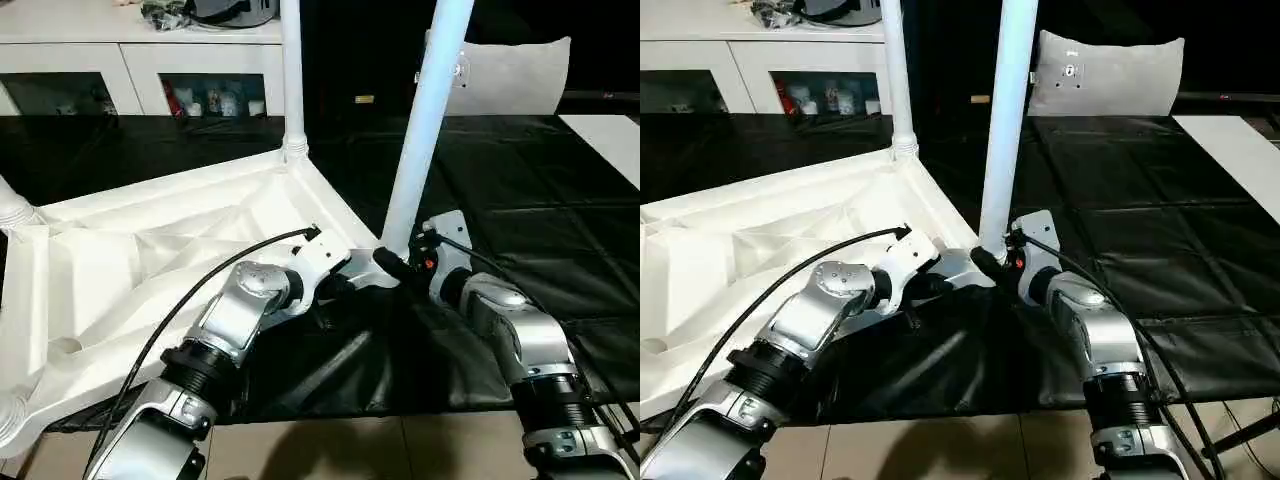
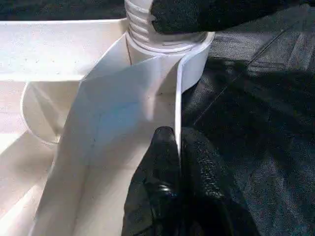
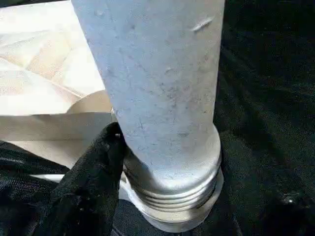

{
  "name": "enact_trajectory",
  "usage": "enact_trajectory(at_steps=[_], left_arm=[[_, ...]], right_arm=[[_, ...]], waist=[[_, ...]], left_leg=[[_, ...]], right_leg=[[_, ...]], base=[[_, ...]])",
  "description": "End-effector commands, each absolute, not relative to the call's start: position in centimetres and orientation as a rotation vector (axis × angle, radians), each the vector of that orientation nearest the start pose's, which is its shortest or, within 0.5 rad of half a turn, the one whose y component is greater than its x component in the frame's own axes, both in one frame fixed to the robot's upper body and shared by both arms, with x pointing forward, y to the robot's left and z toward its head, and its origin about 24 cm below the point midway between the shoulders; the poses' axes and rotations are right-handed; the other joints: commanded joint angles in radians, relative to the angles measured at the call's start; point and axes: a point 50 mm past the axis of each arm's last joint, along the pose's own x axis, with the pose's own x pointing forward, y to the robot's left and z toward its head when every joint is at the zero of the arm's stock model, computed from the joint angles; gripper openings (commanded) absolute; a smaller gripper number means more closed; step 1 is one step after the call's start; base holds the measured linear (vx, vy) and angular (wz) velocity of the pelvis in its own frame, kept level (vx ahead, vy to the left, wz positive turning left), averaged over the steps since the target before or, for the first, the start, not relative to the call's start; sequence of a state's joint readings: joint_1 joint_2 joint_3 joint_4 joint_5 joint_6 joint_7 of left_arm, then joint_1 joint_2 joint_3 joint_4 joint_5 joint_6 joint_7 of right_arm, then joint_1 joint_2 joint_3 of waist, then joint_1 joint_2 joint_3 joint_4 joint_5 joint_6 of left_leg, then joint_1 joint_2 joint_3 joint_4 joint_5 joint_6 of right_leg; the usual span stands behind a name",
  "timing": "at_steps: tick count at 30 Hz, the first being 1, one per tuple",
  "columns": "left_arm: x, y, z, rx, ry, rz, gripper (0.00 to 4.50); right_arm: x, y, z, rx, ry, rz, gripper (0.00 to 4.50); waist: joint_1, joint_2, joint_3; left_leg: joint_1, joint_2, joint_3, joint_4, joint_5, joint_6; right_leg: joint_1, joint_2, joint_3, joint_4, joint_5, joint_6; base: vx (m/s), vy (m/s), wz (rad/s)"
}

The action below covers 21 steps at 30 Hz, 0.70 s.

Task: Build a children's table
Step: Rotate leg to tighten

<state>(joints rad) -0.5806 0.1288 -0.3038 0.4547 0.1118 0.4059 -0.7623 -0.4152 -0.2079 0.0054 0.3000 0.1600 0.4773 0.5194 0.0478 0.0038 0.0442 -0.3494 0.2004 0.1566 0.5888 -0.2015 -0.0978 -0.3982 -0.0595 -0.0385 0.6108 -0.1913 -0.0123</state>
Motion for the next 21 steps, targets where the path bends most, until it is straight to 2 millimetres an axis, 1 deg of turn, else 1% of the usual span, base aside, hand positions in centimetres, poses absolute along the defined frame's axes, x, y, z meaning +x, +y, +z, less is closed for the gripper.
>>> enact_trajectory(at_steps=[1, 3, 4, 5, 7, 9, 10, 11, 13, 14, 16, 17, 19, 21], left_arm=[[31.7, 5.2, 5.0, 0.327, 0.408, -1.029, 0.0], [31.7, 5.3, 5.0, 0.327, 0.409, -1.028, 0.0], [31.7, 5.3, 5.0, 0.327, 0.408, -1.027, 0.0], [31.7, 5.4, 4.9, 0.334, 0.407, -1.026, 0.0], [31.8, 5.6, 5.0, 0.352, 0.396, -1.024, 0.0], [31.9, 5.7, 5.0, 0.359, 0.389, -1.033, 0.0], [31.8, 6.0, 5.1, 0.37, 0.386, -1.055, 0.0], [31.8, 6.0, 5.1, 0.37, 0.386, -1.055, 0.0], [31.8, 6.6, 5.0, 0.385, 0.395, -1.086, 0.0], [31.8, 6.8, 4.9, 0.397, 0.402, -1.094, 0.0], [31.8, 6.9, 4.8, 0.405, 0.406, -1.099, 0.0], [31.7, 7.1, 4.8, 0.418, 0.411, -1.119, 0.0], [31.5, 7.6, 4.6, 0.462, 0.422, -1.188, 0.0], [31.3, 7.9, 4.5, 0.488, 0.43, -1.243, 0.0]], right_arm=[[31.0, -14.0, 3.4, 0.05, 0.465, 0.58, 3.35], [30.9, -14.1, 3.5, 0.051, 0.463, 0.591, 3.43], [30.9, -14.1, 3.5, 0.048, 0.463, 0.603, 3.67], [30.8, -14.2, 3.6, 0.051, 0.46, 0.616, 3.76], [30.8, -14.6, 3.8, 0.051, 0.454, 0.632, 3.84], [30.8, -14.9, 3.9, 0.044, 0.45, 0.645, 4.1], [30.7, -15.5, 4.1, 0.022, 0.441, 0.673, 4.2], [30.7, -15.5, 4.1, 0.022, 0.441, 0.673, 4.24], [30.5, -16.8, 4.5, -0.005, 0.441, 0.725, 4.41], [30.4, -17.2, 4.7, -0.027, 0.442, 0.749, 4.41], [30.3, -17.4, 4.7, -0.043, 0.443, 0.764, 4.41], [30.1, -17.8, 4.9, -0.064, 0.446, 0.793, 4.41], [29.8, -18.6, 5.4, -0.095, 0.443, 0.861, 4.41], [29.7, -18.9, 5.7, -0.107, 0.44, 0.906, 4.41]], waist=[[0.005, -0.009, -0.051], [0.006, -0.008, -0.051], [0.007, -0.01, -0.052], [0.009, -0.018, -0.053], [0.012, -0.015, -0.052], [0.013, -0.015, -0.052], [0.015, -0.015, -0.052], [0.015, -0.016, -0.052], [0.016, -0.017, -0.053], [0.018, -0.017, -0.053], [0.017, -0.018, -0.053], [0.017, -0.016, -0.053], [0.02, -0.019, -0.055], [0.019, -0.016, -0.055]], left_leg=[[-0.008, 0.014, 0.004, -0.071, -0.166, 0.033], [-0.008, 0.015, 0.005, -0.071, -0.161, 0.034], [-0.008, 0.015, 0.005, -0.07, -0.154, 0.035], [-0.009, 0.015, 0.006, -0.069, -0.141, 0.039], [-0.01, 0.015, 0.006, -0.069, -0.136, 0.046], [-0.009, 0.015, 0.006, -0.068, -0.139, 0.048], [-0.01, 0.015, 0.006, -0.068, -0.139, 0.049], [-0.011, 0.015, 0.007, -0.067, -0.135, 0.051], [-0.011, 0.015, 0.007, -0.066, -0.137, 0.058], [-0.012, 0.015, 0.007, -0.066, -0.131, 0.062], [-0.014, 0.014, 0.007, -0.065, -0.12, 0.065], [-0.014, 0.014, 0.007, -0.065, -0.12, 0.066], [-0.014, 0.014, 0.006, -0.064, -0.118, 0.072], [-0.013, 0.016, 0.007, -0.062, -0.11, 0.078]], right_leg=[[0.049, -0.063, 0.036, -0.09, -0.281, -0.157], [0.049, -0.063, 0.037, -0.09, -0.265, -0.162], [0.05, -0.063, 0.037, -0.088, -0.25, -0.166], [0.052, -0.063, 0.037, -0.085, -0.233, -0.168], [0.051, -0.064, 0.037, -0.085, -0.229, -0.17], [0.051, -0.064, 0.036, -0.086, -0.236, -0.167], [0.052, -0.065, 0.036, -0.087, -0.239, -0.165], [0.054, -0.064, 0.036, -0.085, -0.235, -0.165], [0.054, -0.065, 0.036, -0.087, -0.235, -0.163], [0.055, -0.065, 0.036, -0.086, -0.23, -0.165], [0.054, -0.065, 0.035, -0.084, -0.22, -0.169], [0.054, -0.065, 0.034, -0.085, -0.224, -0.171], [0.057, -0.065, 0.034, -0.085, -0.227, -0.168], [0.055, -0.064, 0.035, -0.081, -0.198, -0.179]], base=[[0.0, 0.0, 0.0], [0.0, 0.0, 0.0], [0.0, 0.0, 0.0], [0.0, 0.0, 0.0], [0.0, 0.0, 0.0], [0.0, 0.0, 0.0], [0.0, 0.0, 0.0], [0.0, 0.0, 0.0], [0.0, 0.0, 0.0], [0.0, 0.0, 0.0], [0.0, 0.0, 0.0], [0.0, 0.0, 0.0], [0.0, 0.0, 0.0], [0.0, 0.0, 0.0]])
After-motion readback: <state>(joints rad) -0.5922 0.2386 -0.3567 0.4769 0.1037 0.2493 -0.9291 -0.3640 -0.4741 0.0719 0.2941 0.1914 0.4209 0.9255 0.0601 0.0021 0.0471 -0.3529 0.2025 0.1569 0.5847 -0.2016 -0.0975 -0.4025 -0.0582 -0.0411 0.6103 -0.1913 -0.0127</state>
